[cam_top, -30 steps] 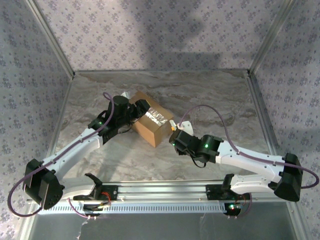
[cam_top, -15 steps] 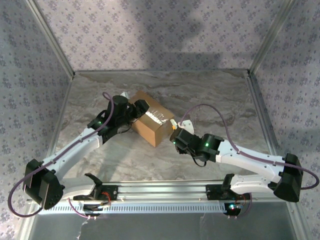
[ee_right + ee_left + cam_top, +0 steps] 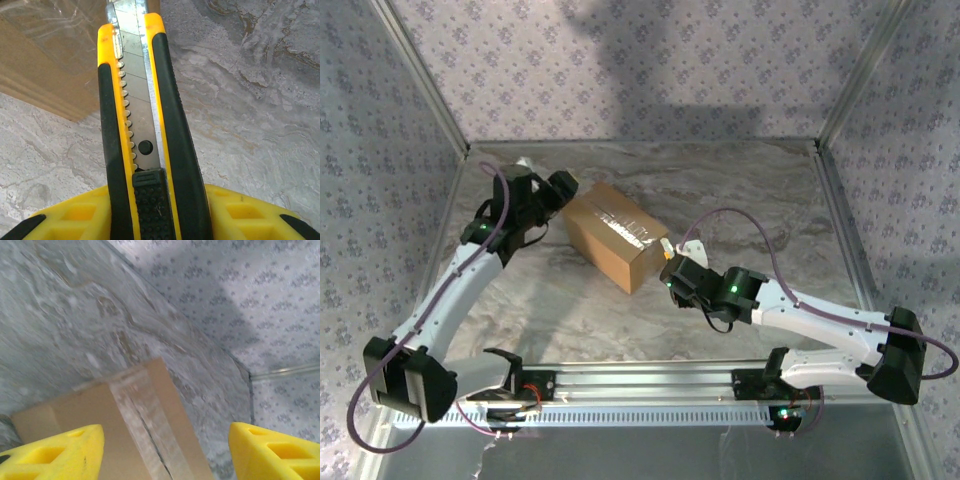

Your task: Unpack the express box

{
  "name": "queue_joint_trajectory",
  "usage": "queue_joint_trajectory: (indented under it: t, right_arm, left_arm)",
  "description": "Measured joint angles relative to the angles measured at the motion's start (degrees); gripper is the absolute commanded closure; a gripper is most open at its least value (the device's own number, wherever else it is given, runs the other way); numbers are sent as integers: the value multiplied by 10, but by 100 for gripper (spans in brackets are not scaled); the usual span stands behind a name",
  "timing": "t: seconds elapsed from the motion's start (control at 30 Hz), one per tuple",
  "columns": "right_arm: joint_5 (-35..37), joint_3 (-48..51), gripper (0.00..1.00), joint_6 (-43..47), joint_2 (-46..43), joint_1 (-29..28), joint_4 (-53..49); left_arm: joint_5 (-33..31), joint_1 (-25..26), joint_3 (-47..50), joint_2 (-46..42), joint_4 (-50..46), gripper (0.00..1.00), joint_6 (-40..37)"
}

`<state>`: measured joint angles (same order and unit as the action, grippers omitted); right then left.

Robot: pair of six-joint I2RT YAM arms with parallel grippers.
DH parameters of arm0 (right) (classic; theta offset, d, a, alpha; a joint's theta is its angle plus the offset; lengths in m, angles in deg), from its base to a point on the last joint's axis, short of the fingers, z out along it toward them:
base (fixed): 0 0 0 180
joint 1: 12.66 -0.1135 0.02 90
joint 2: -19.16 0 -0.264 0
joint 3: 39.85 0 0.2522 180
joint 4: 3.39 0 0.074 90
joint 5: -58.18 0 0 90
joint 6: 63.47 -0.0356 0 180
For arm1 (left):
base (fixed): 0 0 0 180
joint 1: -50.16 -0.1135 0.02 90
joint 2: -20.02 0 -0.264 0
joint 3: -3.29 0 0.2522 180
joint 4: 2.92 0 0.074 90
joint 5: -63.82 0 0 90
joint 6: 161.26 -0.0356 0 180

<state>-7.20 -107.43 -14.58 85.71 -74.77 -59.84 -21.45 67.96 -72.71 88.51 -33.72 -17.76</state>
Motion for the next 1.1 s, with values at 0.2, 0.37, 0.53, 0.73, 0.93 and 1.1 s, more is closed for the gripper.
queue_joint_trajectory:
  t: [0.2, 0.37, 0.53, 0.73, 0.93, 1.1]
  right_arm:
    - [0, 0, 100, 0, 0, 0, 1]
    - [0, 0, 100, 0, 0, 2, 1]
    - [0, 0, 100, 0, 0, 3, 1]
    - [-1, 0, 100, 0, 0, 3, 1]
    - [-6, 0, 100, 0, 0, 8, 1]
    - [-14, 0, 100, 0, 0, 13, 4]
  left_arm:
    - [36, -52, -64, 81, -25, 34, -47]
    - [52, -62, -123, 173, -45, 37, -88]
    - [67, -62, -157, 240, -59, 39, -118]
    - [90, -62, -181, 279, -63, 43, -142]
    - [109, -61, -190, 296, -64, 46, -168]
    - [121, -60, -180, 302, -54, 46, -180]
